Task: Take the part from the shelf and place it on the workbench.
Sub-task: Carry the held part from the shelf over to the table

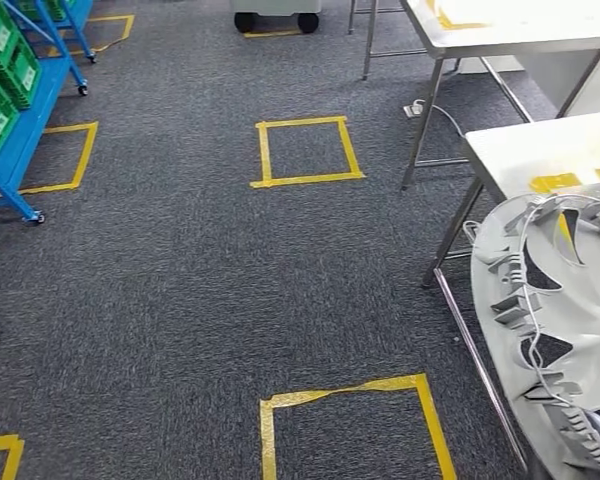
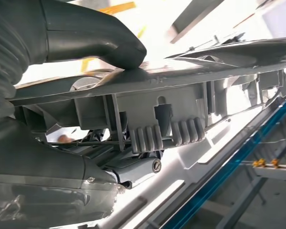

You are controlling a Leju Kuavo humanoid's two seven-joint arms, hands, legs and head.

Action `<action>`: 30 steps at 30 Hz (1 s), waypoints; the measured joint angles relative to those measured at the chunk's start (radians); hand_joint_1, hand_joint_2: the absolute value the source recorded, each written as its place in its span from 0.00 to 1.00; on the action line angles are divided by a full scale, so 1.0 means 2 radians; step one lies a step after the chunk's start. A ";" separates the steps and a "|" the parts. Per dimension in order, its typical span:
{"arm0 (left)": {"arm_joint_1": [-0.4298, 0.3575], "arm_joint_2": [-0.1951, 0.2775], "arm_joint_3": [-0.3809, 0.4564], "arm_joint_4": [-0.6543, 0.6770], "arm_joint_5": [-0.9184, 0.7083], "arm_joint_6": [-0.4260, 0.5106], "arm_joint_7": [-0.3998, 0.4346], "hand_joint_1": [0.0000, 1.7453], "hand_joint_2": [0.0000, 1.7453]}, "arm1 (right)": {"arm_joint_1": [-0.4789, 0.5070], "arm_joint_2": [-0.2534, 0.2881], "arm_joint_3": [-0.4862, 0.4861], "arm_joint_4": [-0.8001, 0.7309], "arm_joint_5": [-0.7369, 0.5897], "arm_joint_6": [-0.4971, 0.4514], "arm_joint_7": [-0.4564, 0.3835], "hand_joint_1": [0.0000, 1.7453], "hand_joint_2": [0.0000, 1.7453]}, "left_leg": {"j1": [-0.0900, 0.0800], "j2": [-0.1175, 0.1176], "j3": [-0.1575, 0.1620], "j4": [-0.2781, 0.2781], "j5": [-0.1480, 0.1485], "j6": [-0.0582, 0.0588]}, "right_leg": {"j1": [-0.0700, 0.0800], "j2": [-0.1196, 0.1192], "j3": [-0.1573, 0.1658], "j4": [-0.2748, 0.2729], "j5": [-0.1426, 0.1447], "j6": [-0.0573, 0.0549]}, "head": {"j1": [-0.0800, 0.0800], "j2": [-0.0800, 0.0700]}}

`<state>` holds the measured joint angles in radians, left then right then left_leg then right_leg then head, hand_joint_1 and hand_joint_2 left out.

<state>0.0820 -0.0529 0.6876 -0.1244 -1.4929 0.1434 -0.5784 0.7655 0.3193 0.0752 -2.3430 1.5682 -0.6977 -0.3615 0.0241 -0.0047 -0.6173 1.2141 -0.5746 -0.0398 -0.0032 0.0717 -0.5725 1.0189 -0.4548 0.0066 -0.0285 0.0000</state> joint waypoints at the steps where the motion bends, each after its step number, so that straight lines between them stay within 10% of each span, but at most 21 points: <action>1: 0.000 0.001 -0.001 0.000 0.000 0.000 0.000 0.00 1.00 | 0.002 0.000 0.000 0.000 0.000 0.000 0.001 1.00 1.00 | 0.001 -0.010 0.012 -0.031 0.020 0.000 | -0.001 0.008 0.000 0.002 -0.001 0.001 | 0.000 0.000; 4: 0.000 0.001 -0.002 0.002 0.000 0.000 0.000 0.00 1.00 | 0.004 0.000 -0.002 0.000 0.000 0.000 0.004 1.00 1.00 | 0.005 -0.040 0.037 -0.094 0.039 0.000 | -0.001 0.028 -0.009 0.011 -0.003 0.010 | 0.000 0.000; 6: -0.001 0.001 -0.002 0.003 0.000 0.001 0.000 0.00 1.00 | 0.007 0.000 -0.003 0.000 0.000 0.000 0.005 1.00 1.00 | 0.003 -0.033 0.038 -0.097 0.038 0.005 | -0.003 0.039 -0.015 0.010 -0.001 0.016 | 0.000 0.000; 9: -0.003 0.003 -0.003 0.003 0.000 0.002 -0.001 0.00 1.00 | 0.011 0.000 -0.003 -0.002 0.000 0.000 0.006 1.00 1.00 | 0.004 -0.014 0.039 -0.100 0.040 0.015 | -0.002 0.007 -0.033 0.040 -0.020 0.022 | 0.004 0.000; 13: 0.000 0.004 -0.002 0.004 0.000 0.003 -0.001 0.00 1.00 | 0.011 0.000 -0.005 -0.003 0.000 0.000 0.008 1.00 1.00 | 0.001 0.015 0.040 -0.099 0.038 0.018 | -0.003 -0.031 -0.084 0.144 -0.064 0.027 | 0.006 0.000; 19: -0.001 0.005 -0.002 0.004 0.001 0.004 -0.001 0.00 1.00 | 0.012 0.000 -0.007 -0.004 0.000 0.000 0.009 1.00 1.00 | -0.001 0.046 0.055 -0.102 0.028 0.007 | 0.000 -0.063 -0.012 0.018 -0.005 0.022 | 0.006 0.000; 23: -0.004 0.005 -0.003 0.004 0.001 0.005 -0.001 0.00 1.00 | 0.013 0.000 -0.009 -0.005 0.000 0.000 0.011 1.00 1.00 | 0.002 0.048 0.061 -0.099 0.019 -0.005 | 0.003 -0.048 -0.010 0.010 -0.004 0.009 | 0.003 0.000; 27: -0.003 0.003 -0.003 0.006 0.001 0.005 -0.001 0.00 1.00 | 0.011 0.000 -0.010 -0.006 0.000 0.000 0.013 1.00 1.00 | 0.000 0.009 0.006 0.007 -0.032 -0.004 | 0.002 -0.025 -0.007 0.006 -0.001 -0.001 | -0.001 0.000; 30: 0.000 0.003 -0.003 0.007 0.001 0.005 -0.001 0.00 1.00 | 0.011 0.000 -0.011 -0.006 0.000 0.000 0.013 1.00 1.00 | -0.001 0.003 -0.013 0.021 -0.012 -0.001 | 0.002 -0.002 -0.006 0.006 -0.001 -0.002 | -0.001 0.000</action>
<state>0.0818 -0.0460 0.6821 -0.1110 -1.4909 0.1541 -0.5810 0.7878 0.3197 0.0531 -2.3556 1.5686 -0.6973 -0.3361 0.0213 0.0006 -0.6437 1.2570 -0.5981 -0.0418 0.0009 0.0680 -0.5849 1.0318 -0.4578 0.0031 -0.0309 0.0000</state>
